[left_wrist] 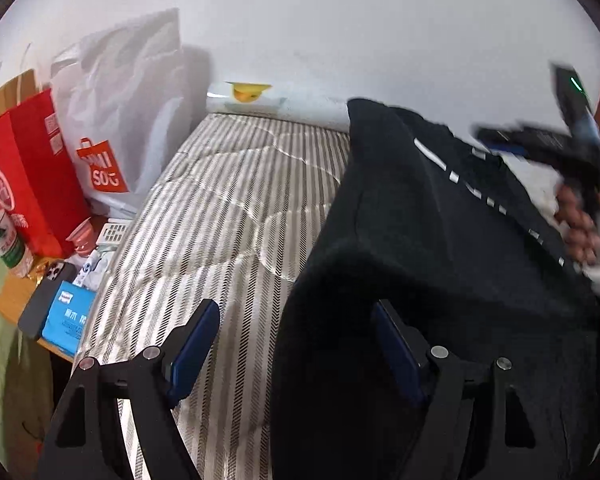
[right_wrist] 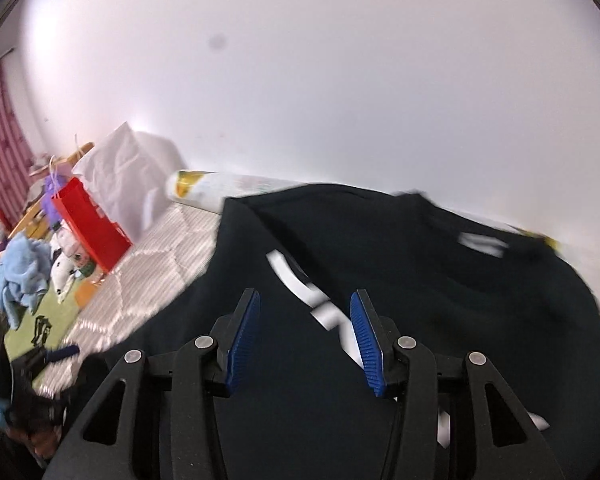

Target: Fold small clothes

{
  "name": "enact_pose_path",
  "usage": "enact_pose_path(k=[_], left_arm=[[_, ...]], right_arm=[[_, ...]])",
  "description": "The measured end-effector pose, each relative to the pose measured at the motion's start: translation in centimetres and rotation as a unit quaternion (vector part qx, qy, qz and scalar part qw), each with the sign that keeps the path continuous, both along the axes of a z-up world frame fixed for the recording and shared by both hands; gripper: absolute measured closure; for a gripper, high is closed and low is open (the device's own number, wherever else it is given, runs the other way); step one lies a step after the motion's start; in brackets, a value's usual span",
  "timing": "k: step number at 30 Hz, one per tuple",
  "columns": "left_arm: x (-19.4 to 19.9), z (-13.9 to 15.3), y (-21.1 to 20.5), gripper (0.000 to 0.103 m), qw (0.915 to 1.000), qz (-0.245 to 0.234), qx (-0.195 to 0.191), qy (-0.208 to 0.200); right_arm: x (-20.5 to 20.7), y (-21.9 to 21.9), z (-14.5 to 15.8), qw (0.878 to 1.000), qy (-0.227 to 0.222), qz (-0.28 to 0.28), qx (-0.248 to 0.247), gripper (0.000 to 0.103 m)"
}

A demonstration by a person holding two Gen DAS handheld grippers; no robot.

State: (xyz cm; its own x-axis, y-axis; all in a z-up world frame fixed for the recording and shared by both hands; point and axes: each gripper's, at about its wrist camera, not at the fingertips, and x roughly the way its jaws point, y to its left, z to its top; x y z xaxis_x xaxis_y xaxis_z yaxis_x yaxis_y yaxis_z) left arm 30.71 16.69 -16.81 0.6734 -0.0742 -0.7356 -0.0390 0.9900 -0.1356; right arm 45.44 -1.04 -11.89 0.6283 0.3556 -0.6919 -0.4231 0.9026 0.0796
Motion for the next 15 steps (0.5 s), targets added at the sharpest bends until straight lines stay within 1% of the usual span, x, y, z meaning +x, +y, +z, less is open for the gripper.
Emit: enact_pose_path(k=[1, 3, 4, 6, 7, 8, 9, 10, 11, 12, 13, 14, 15], left_arm=[[0.6, -0.2, -0.4, 0.028, 0.9998, 0.004, 0.019, 0.006], [1.9, -0.6, -1.3, 0.034, 0.9986, -0.003, 0.050, 0.017], [2.5, -0.8, -1.8, 0.038, 0.9981, -0.010, 0.056, 0.024], [3.2, -0.9, -2.4, 0.043, 0.9974, -0.018, 0.065, 0.026], [3.3, -0.8, -2.7, 0.047, 0.9971, -0.023, 0.070, 0.021], [3.3, -0.8, -2.7, 0.054, 0.9972, -0.025, 0.069, 0.017], [3.3, -0.7, -2.6, 0.058, 0.9976, -0.024, 0.064, 0.013], [3.2, -0.7, -2.4, 0.071, 0.9980, -0.023, 0.058, 0.011], [3.2, -0.6, -2.2, 0.091, 0.9984, -0.025, 0.050, 0.009], [3.1, -0.6, -1.9, 0.097, 0.9989, -0.023, 0.041, 0.006], [3.0, -0.5, -1.6, 0.097, 0.9994, -0.020, 0.030, 0.002], [2.8, -0.3, -1.0, 0.097, 0.9997, -0.014, 0.017, -0.005], [2.6, -0.2, -0.3, 0.097, 0.9999, -0.004, 0.001, -0.010]], right_arm=[[0.8, 1.0, -0.3, 1.000, 0.002, 0.005, 0.000, 0.055], [2.6, 3.2, -1.0, 1.000, 0.009, 0.012, 0.002, 0.055], [3.8, 4.3, -1.4, 1.000, 0.015, 0.017, 0.008, 0.055], [5.3, 5.8, -2.0, 0.999, 0.021, 0.025, 0.023, 0.055], [5.8, 6.3, -2.2, 0.999, 0.023, 0.032, 0.028, 0.055], [6.5, 7.1, -2.3, 0.998, 0.026, 0.040, 0.034, 0.055], [7.1, 7.8, -2.6, 0.998, 0.027, 0.046, 0.036, 0.055], [7.8, 8.7, -2.9, 0.997, 0.029, 0.056, 0.039, 0.055], [8.2, 9.3, -3.2, 0.997, 0.032, 0.060, 0.036, 0.061], [8.7, 10.2, -3.7, 0.997, 0.031, 0.064, 0.021, 0.091], [9.0, 10.7, -4.1, 0.998, 0.028, 0.064, 0.008, 0.096], [9.3, 11.1, -4.2, 0.997, 0.017, 0.069, 0.003, 0.096], [9.4, 11.2, -3.9, 0.997, 0.003, 0.071, 0.011, 0.096]])
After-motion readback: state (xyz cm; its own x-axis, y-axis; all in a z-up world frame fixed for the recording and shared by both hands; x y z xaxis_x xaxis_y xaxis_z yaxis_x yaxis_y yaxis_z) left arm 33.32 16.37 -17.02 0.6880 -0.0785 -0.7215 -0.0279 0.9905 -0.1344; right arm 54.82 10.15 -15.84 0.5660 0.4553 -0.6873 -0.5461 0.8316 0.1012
